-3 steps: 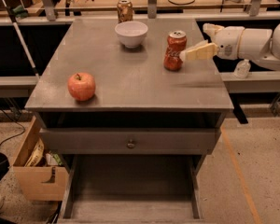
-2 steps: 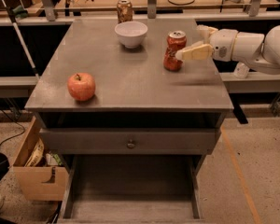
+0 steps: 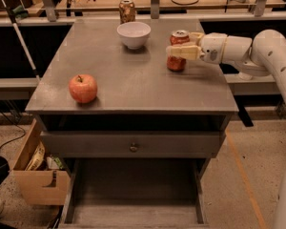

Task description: Place coke can into middle drawer

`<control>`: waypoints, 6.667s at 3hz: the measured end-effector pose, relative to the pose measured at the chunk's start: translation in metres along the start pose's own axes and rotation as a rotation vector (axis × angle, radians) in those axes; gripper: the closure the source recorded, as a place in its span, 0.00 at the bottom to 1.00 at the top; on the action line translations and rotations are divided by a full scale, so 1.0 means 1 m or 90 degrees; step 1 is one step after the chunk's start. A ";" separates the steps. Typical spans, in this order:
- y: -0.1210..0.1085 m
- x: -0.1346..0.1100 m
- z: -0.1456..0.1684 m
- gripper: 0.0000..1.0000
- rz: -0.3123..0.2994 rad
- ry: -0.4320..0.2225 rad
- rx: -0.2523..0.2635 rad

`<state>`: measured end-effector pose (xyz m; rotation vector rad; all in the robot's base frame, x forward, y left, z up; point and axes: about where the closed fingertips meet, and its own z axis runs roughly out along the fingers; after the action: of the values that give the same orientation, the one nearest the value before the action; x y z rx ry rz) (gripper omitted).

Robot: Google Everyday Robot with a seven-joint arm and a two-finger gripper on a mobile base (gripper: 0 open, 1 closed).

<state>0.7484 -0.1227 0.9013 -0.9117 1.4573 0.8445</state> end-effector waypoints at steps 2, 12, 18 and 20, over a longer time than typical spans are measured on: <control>0.003 0.000 0.007 0.88 0.001 0.000 -0.007; 0.311 0.145 -0.170 1.00 0.019 0.023 -0.039; 0.379 0.342 0.054 1.00 -0.036 0.014 -0.226; 0.360 0.432 0.099 1.00 -0.020 -0.006 -0.225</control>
Offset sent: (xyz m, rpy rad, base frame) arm 0.0002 0.0032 -0.0003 0.0005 0.0007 0.0044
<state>0.4533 0.0936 0.4631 -1.1882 1.3023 1.1028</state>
